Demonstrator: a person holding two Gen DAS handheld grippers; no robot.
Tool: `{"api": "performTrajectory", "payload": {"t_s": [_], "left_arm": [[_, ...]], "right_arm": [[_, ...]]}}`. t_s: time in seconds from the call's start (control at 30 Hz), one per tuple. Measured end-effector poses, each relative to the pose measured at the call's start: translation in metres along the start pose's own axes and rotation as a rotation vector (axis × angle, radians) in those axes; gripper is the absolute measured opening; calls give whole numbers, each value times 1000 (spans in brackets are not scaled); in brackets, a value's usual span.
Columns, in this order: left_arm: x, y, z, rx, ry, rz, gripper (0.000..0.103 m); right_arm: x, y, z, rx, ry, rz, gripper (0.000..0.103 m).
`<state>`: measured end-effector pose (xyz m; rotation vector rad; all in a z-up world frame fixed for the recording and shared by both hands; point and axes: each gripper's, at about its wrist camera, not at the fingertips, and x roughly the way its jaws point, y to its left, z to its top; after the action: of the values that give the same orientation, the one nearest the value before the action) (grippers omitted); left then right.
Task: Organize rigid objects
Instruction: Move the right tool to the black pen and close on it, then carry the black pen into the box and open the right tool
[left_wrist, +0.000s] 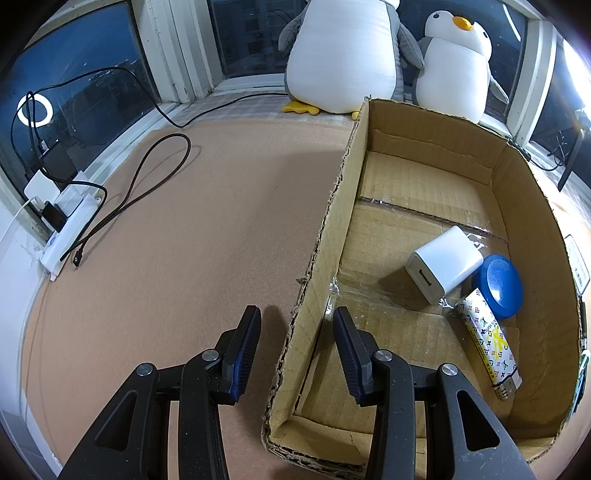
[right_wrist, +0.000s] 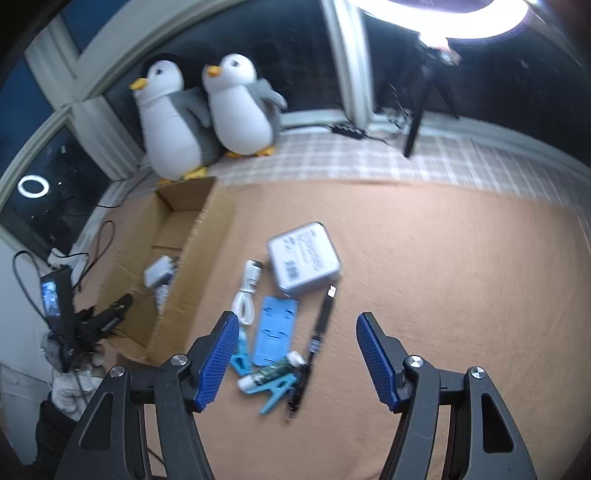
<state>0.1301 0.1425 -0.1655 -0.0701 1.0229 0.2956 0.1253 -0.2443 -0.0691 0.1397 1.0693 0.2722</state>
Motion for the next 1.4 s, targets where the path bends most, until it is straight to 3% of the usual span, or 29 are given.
{"api": "performTrajectory", "payload": {"t_s": [0.1, 0.17, 0.23, 0.4, 0.67, 0.97, 1.17, 1.4], "left_arm": [[0, 0, 0, -2, 0, -2, 44], [1, 0, 1, -4, 1, -5, 44], [1, 1, 1, -5, 1, -7, 44], [0, 2, 0, -6, 1, -13, 44], [0, 2, 0, -7, 1, -17, 44], [0, 2, -1, -9, 0, -22, 44], [0, 2, -1, -9, 0, -22, 44], [0, 3, -1, -9, -1, -21, 44]], "right_arm": [[18, -11, -4, 39, 40, -15, 61], [35, -17, -6, 66, 74, -34, 45], [51, -21, -9, 96, 114, -40, 37], [73, -25, -13, 129, 153, -45, 36], [95, -15, -12, 96, 198, -102, 24], [103, 5, -15, -41, 224, -173, 19], [95, -11, -21, -59, 238, -177, 10], [84, -36, -27, -40, 219, -170, 10]]}}
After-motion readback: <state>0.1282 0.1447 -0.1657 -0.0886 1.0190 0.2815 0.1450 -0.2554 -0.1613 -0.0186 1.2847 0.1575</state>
